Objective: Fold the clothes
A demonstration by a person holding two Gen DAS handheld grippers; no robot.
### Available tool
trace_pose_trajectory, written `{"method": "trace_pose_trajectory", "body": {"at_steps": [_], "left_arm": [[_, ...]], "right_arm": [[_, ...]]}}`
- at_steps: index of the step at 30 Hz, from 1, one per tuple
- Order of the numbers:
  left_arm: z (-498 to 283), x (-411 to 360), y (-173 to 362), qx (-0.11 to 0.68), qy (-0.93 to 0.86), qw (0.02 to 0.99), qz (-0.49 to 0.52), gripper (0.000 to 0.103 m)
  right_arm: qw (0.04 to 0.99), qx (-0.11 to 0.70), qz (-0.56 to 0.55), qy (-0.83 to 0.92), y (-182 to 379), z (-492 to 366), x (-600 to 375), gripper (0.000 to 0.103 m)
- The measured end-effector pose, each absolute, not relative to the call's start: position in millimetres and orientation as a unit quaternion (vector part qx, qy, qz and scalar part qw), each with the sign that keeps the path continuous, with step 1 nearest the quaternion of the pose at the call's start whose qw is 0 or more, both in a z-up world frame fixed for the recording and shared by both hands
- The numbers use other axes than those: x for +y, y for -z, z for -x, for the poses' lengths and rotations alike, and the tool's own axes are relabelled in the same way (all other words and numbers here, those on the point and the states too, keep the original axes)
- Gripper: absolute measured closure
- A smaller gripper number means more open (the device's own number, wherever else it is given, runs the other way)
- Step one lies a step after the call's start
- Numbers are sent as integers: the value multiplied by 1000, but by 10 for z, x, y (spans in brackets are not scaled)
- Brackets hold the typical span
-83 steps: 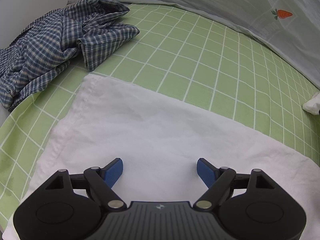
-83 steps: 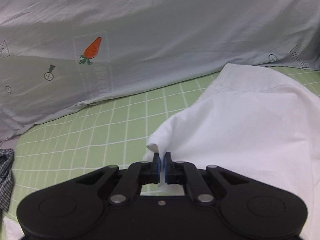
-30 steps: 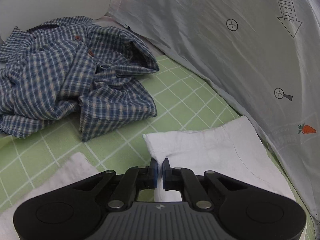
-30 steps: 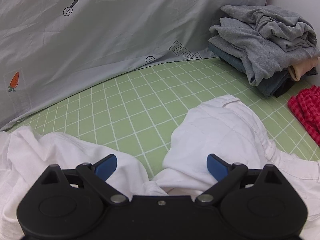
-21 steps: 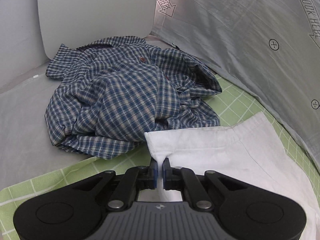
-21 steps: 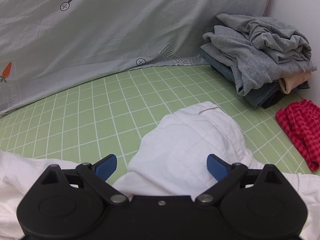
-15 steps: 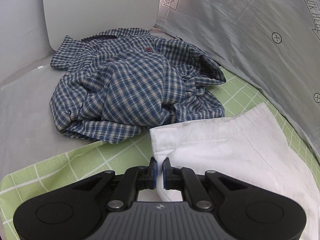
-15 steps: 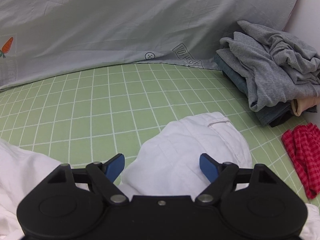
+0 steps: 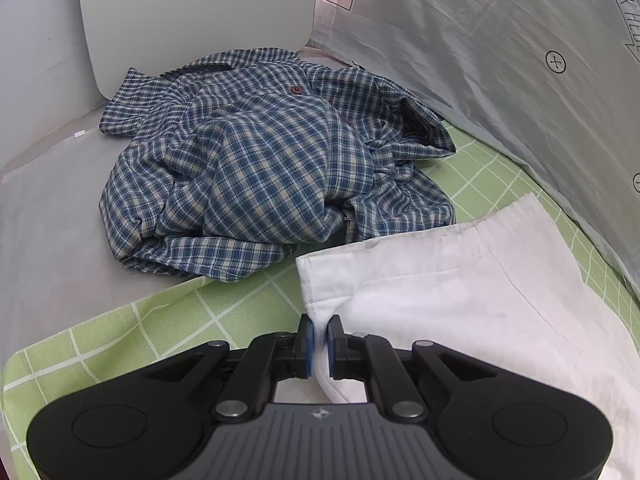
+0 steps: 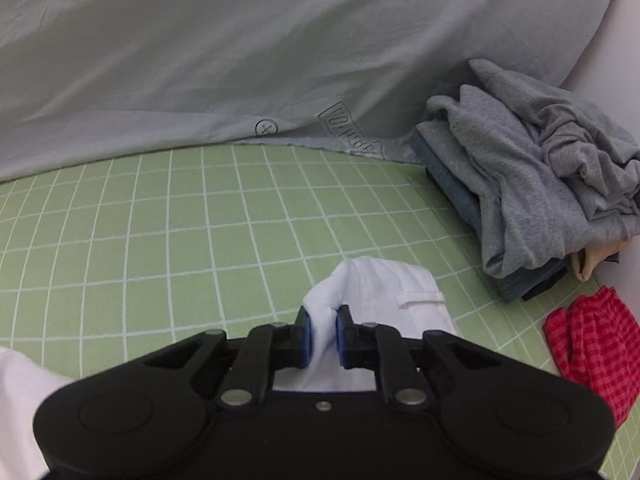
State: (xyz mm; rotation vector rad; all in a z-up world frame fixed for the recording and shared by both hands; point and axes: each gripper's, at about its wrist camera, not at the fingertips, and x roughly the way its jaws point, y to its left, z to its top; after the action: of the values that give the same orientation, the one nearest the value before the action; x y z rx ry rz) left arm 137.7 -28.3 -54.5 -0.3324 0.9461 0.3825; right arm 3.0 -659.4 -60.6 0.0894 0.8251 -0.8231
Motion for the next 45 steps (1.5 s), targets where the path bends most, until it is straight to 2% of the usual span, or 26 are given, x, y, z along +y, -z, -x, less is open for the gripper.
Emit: {"method": "trace_pose_trajectory", "body": {"at_steps": [5,8,12,14,16,18,20,21,22,25,27,28,36,40,45], "left_arm": [[-1334,-292,638,466,-162,850,187,92],[-1314,-370,665,468,-157,851,181,88],[-1313,-378,600,466,-155,854,175,85],[-1302,-332,528,457,-157,856,185,81],[-1311,-322,440,447,-161,860,187,77],[-1335,-330,360,438,-159,865,188,73],[-1389,-375,298,434,-144,869,189,69],[-1424,-409,273,433,-134,871,191,64],[-1471,-460,254,433,-122,873,190,61],[-1678,-691,246,438,-92,877,175,43],[-1845,-862,266,445,-79,878,157,24],[-1918,-933,281,445,-75,880,147,23],[-2613,-1307,432,458,-28,884,91,19],[-2889,-1419,512,456,-16,886,77,17],[-3261,-1538,692,458,-3,888,42,16]], "right_arm": [[860,248,-73,441,25,107,-6915,91],[849,270,-30,452,88,-46,-6953,90],[818,349,-28,456,427,-129,-6955,84],[812,369,-15,452,520,-132,-6874,77],[827,354,-9,436,488,-117,-6720,55],[841,341,-26,419,446,-137,-6600,51],[847,335,-57,408,437,-176,-6516,36],[849,332,-74,404,449,-198,-6479,21],[849,329,-90,403,486,-226,-6432,14],[846,336,-138,392,650,-300,-6296,4],[839,344,-163,388,798,-333,-6216,1],[836,347,-171,389,876,-338,-6184,1],[832,356,-166,392,1294,-342,-6100,0],[849,306,-147,404,1466,-312,-6070,0],[850,305,-145,404,1456,-327,-6084,0]]}}
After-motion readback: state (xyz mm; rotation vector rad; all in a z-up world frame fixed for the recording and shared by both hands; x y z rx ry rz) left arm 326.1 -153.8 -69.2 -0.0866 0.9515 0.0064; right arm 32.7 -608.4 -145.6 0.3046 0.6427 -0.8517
